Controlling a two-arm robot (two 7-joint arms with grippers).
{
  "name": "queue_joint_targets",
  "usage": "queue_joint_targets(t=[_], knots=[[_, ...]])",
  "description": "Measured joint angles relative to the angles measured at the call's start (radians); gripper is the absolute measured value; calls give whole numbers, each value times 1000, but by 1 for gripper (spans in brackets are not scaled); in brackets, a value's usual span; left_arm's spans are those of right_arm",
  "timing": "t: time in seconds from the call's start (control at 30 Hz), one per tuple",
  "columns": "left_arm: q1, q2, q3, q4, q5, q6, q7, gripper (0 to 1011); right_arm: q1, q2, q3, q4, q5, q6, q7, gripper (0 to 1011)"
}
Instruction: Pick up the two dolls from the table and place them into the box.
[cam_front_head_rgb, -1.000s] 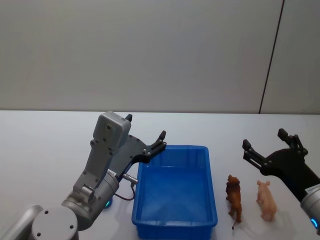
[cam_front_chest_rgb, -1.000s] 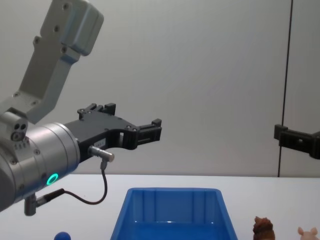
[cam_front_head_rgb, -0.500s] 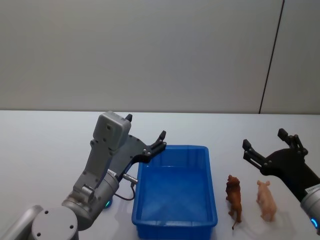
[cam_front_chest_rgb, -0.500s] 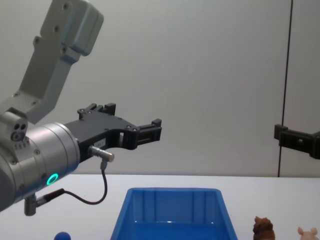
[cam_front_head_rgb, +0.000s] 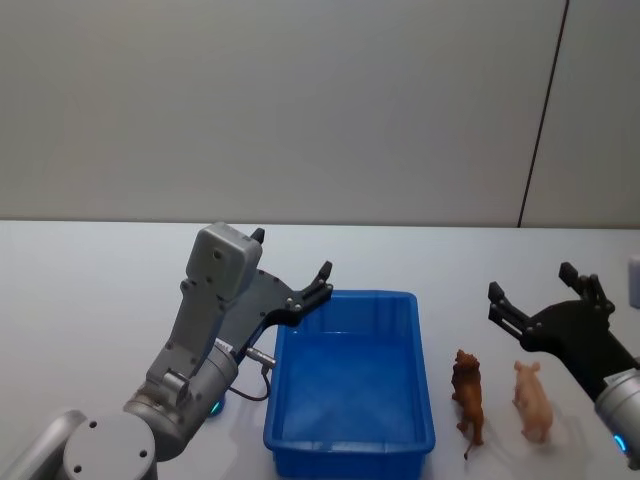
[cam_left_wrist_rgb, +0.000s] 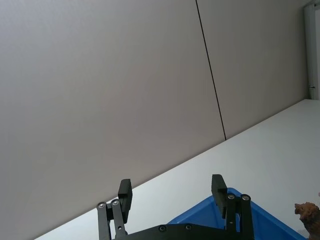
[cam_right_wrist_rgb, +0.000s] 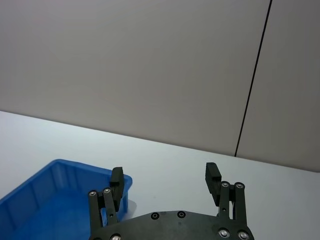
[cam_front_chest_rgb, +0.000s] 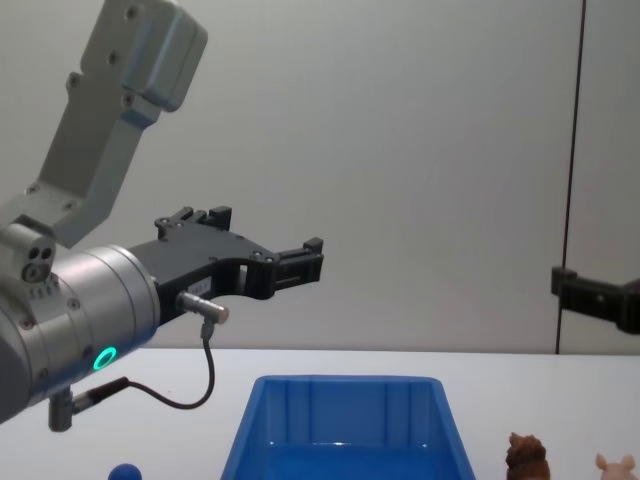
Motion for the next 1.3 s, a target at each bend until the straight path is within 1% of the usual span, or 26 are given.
queue_joint_targets(t=[0.33, 0.57, 0.8, 1.07, 1.3], knots=[[0, 0, 0, 0, 0, 0, 0, 1001, -1, -20, -10, 25, -40, 55, -61, 1001], [0, 0, 0, 0, 0, 0, 0, 1002, -28, -24, -15, 19, -57, 102, -116, 1001], [0, 0, 0, 0, 0, 0, 0, 1001, -55, -25, -15, 12, -60, 141, -156, 1001], [0, 0, 0, 0, 0, 0, 0, 1002, -72, -27, -12, 24, -55, 170, -175, 1001], [0, 0, 0, 0, 0, 0, 0, 1001, -73, -33, -8, 54, -49, 174, -173, 1001]])
